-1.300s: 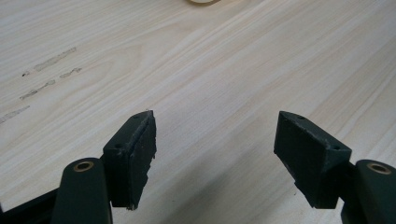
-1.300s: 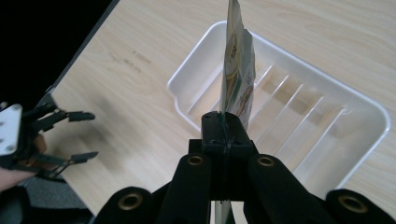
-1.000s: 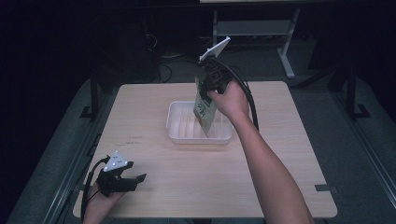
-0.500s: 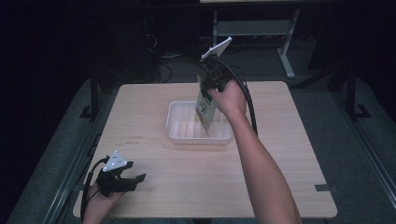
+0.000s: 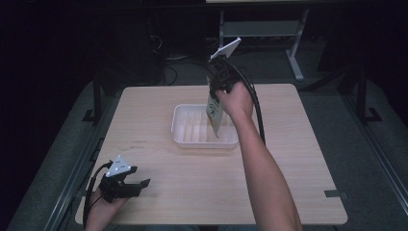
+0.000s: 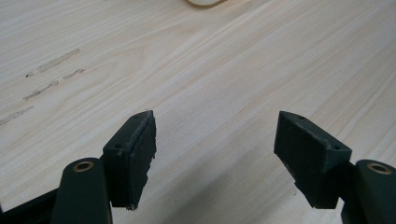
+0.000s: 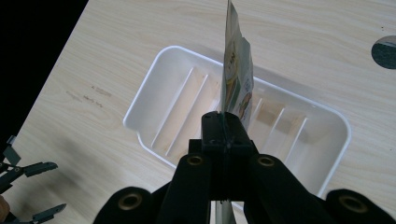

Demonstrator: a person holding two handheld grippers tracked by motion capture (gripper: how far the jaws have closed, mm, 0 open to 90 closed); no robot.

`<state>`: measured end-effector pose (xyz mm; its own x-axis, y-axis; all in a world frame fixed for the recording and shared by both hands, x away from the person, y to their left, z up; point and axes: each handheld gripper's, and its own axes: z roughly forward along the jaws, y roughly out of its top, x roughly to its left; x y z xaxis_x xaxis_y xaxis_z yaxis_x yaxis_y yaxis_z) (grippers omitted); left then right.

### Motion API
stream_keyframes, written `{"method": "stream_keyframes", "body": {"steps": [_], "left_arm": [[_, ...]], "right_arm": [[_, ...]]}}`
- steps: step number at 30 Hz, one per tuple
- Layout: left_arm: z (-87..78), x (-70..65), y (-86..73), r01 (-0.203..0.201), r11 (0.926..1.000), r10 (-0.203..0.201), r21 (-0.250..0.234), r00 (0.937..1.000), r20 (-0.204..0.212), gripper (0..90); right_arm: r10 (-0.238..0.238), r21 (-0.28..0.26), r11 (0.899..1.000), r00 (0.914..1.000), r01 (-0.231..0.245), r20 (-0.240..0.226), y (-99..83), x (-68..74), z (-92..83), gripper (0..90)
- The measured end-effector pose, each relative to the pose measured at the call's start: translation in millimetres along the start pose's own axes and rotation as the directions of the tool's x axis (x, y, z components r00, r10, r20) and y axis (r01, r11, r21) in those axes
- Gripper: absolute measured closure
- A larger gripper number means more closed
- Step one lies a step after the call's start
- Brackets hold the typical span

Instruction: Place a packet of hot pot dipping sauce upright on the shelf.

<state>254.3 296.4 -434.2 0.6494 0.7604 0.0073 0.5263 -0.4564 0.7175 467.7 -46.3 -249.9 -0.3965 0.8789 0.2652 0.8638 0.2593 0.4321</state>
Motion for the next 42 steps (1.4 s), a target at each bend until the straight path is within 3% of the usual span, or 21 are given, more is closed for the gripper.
{"method": "stream_keyframes", "body": {"steps": [7,18,32,42], "left_arm": [[-1.3,0.4,-0.4,0.004,1.0000,-0.004,-0.008,1.0000,-0.002,29.0],[-1.2,0.1,0.2,0.001,1.0000,-0.001,-0.008,1.0000,-0.002,29.0],[-2.1,1.0,-0.1,0.005,0.9998,-0.005,-0.017,1.0000,-0.004,29.0],[-2.1,0.8,0.1,0.005,0.9998,-0.005,-0.018,1.0000,-0.004,29.0]], "right_arm": [[0.023,-0.002,1.000,0.9997,-0.023,-0.003,3.5,0.5,7.6,89.3],[0.040,-0.012,0.999,0.9991,-0.040,0.013,1.9,-4.5,4.4,89.2],[0.038,-0.007,0.999,0.9992,-0.038,-0.012,13.5,8.3,19.5,89.2],[0.061,-0.024,0.998,0.9977,-0.062,-0.031,17.6,11.7,29.2,89.2]]}}
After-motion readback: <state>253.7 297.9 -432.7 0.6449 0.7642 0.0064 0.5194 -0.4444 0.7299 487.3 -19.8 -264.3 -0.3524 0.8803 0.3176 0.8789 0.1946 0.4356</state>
